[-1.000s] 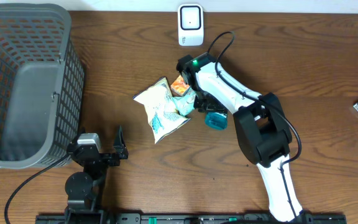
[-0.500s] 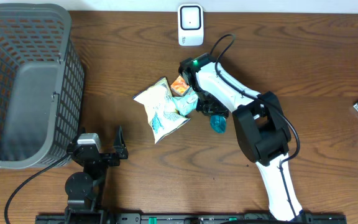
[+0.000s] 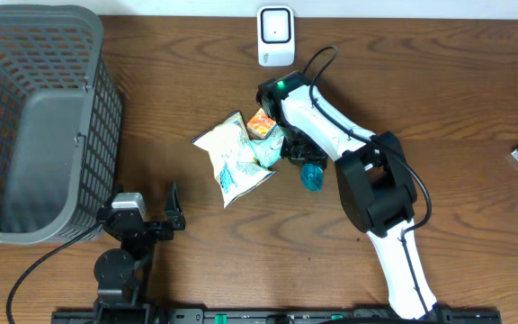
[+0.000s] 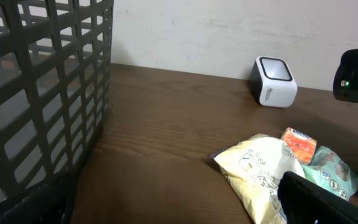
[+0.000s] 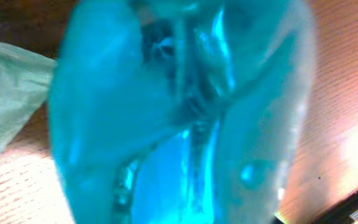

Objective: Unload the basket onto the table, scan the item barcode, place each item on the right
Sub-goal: 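Lift the Listerine bottle and carry it toward the white scanner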

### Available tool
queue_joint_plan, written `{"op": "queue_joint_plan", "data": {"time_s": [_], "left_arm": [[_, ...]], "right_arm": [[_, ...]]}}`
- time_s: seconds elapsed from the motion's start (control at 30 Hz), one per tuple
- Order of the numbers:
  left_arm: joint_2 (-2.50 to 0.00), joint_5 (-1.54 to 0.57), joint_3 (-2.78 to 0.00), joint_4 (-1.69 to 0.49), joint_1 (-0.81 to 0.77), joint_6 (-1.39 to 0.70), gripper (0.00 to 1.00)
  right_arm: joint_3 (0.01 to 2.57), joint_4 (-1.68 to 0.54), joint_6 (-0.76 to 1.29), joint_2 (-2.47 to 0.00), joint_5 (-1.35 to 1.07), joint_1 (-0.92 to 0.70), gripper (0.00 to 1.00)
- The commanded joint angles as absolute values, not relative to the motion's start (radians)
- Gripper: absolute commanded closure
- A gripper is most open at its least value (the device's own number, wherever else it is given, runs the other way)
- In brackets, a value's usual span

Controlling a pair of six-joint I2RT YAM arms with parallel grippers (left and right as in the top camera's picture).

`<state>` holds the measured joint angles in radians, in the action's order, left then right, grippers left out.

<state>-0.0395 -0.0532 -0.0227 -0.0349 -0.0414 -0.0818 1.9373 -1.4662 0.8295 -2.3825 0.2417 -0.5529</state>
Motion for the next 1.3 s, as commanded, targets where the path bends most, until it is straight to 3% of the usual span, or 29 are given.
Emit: {"op": "queue_joint_plan", "data": {"time_s": [0.0, 0.17, 0.3, 0.57, 0.67, 0.8, 1.1, 1.27], "left_arm": [[-0.037, -0.052, -0.004, -0.066, -0.044, -0.087, 0.02], [-0.037, -0.052, -0.004, -0.066, -0.044, -0.087, 0.02], [-0.037, -0.052, -0.004, -0.066, -0.044, -0.087, 0.02], [-0.037, -0.052, -0.004, -0.066, -0.044, -0.087, 0.02], [-0.037, -0.052, -0.004, -0.066, -0.044, -0.087, 0.02], [-0.037, -0.052, -0.004, -0.066, -0.044, -0.087, 0.02], [-0.037, -0.052, -0.004, -0.066, -0.044, -0.087, 0.02], [-0.037, -0.052, -0.004, -0.066, -0.044, -0.087, 0.02]], "right_arm": [[1.964, -1.479, 0.833, -2.386, 0.263, -0.548, 0.73], [1.966, -1.482, 0.833, -2.386, 0.263, -0.548, 0.72], [1.971, -1.482, 0.833, -2.386, 0.263, -0.549, 0.78], [1.997, -1.483, 0.833, -2.386, 0.263, -0.548, 0.64], [1.997, -1.481, 0.833, -2.386, 0.263, -0.548, 0.66], [1.997, -1.477, 0.833, -2.386, 0.263, -0.549, 0.76], [1.997, -1.447, 0.826, -2.386, 0.260, -0.549, 0.80], [1.997, -1.336, 0.717, -2.386, 0.160, -0.549, 0.84]]}}
